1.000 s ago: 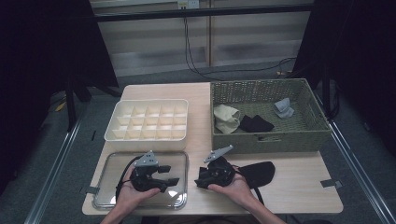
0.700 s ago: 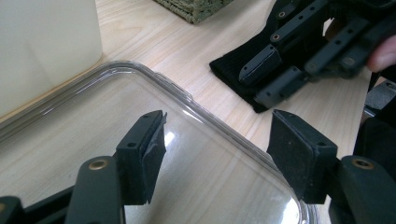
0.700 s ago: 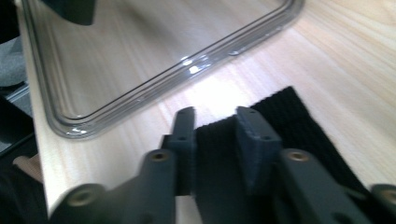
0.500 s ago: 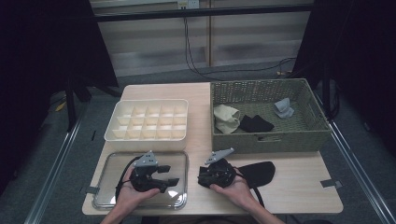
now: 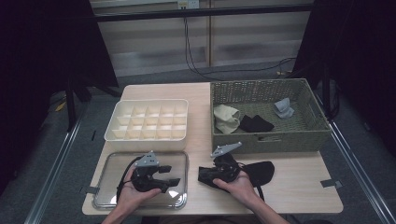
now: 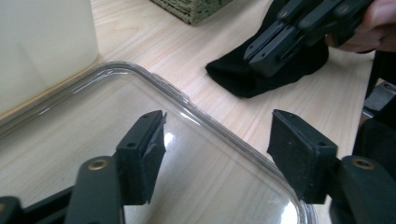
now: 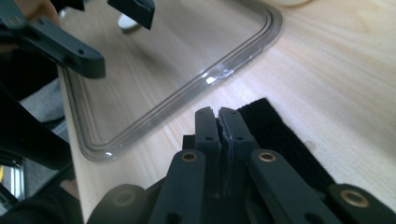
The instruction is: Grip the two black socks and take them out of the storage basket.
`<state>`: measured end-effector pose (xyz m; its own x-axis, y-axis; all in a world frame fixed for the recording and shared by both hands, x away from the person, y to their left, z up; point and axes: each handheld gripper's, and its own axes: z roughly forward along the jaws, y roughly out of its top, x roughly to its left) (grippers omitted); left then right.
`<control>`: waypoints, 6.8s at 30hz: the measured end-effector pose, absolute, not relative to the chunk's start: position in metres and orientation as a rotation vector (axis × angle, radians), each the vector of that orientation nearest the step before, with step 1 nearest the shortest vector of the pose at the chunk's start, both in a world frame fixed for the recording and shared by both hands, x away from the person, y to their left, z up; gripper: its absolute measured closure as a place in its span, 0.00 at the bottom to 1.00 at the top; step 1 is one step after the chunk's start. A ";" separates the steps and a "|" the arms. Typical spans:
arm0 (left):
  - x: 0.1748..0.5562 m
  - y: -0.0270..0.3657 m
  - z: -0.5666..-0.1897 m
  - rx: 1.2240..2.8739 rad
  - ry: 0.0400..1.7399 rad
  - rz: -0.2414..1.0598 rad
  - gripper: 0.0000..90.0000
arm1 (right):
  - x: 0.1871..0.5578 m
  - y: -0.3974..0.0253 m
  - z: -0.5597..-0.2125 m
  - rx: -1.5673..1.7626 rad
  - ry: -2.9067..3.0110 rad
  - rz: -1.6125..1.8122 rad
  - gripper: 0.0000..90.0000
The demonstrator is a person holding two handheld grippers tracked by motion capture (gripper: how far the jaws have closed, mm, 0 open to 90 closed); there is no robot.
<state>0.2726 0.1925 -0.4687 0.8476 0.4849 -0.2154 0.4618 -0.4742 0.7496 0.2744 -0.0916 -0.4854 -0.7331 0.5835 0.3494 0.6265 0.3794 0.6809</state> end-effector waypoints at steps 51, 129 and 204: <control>0.274 0.179 -0.468 2.112 0.638 0.045 0.52 | 0.265 -0.115 -0.361 -1.028 -2.398 -1.851 0.97; 0.282 0.104 -0.494 2.317 0.484 -0.011 0.63 | 0.234 -0.241 -0.448 -1.598 -2.348 -1.667 0.96; 0.290 0.098 -0.481 2.230 0.552 -0.050 0.40 | 0.224 -0.268 -0.489 -1.682 -2.503 -1.324 0.41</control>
